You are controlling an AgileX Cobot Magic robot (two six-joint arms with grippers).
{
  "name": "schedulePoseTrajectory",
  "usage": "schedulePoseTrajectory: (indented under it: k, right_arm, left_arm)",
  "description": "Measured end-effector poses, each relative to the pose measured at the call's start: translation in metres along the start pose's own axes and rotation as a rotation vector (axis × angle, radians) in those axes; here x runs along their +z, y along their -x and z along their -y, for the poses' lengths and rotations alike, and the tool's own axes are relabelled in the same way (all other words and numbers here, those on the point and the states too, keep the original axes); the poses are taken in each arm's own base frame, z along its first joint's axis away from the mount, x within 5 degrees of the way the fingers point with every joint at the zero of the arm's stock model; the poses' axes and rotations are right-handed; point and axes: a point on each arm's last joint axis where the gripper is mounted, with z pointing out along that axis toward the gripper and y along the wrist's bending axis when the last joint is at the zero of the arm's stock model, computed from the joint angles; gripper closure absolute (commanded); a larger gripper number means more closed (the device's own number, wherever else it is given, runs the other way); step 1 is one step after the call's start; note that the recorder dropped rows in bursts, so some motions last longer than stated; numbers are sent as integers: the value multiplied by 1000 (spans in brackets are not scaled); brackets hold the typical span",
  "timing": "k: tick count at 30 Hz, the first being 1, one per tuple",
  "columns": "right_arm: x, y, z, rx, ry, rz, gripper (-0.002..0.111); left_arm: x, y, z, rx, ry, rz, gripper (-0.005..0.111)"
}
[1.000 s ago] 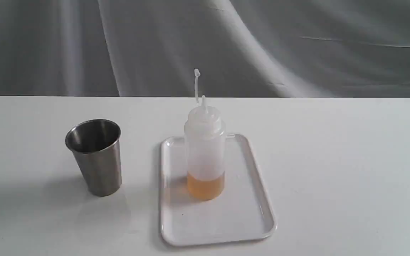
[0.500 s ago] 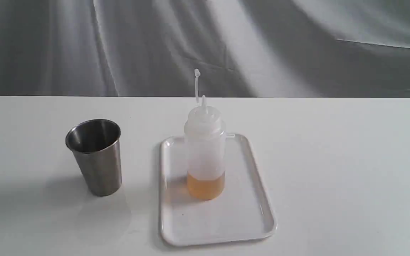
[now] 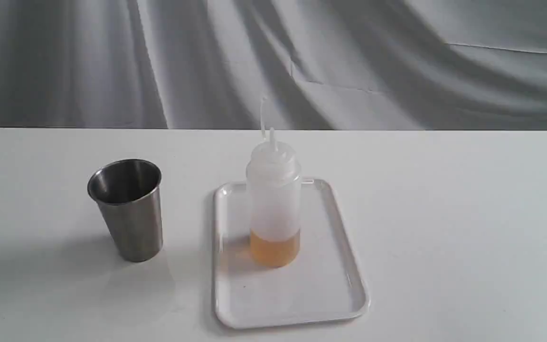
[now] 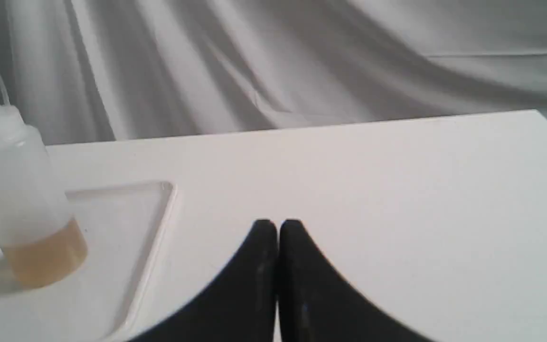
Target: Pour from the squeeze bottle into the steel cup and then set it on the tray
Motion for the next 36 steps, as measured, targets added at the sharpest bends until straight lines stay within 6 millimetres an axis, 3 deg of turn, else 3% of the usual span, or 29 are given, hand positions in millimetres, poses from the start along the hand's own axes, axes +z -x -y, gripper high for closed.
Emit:
schedulePoseTrajectory:
  k: [18,36]
  right_arm:
    - [1,-9,-5,-105,61,-53,108]
    - [0,-17,-1,-96,14,-138,108]
  left_arm:
    - [0,0,0,0,0,0,107]
    - [0,0,0,0,0,0,107]
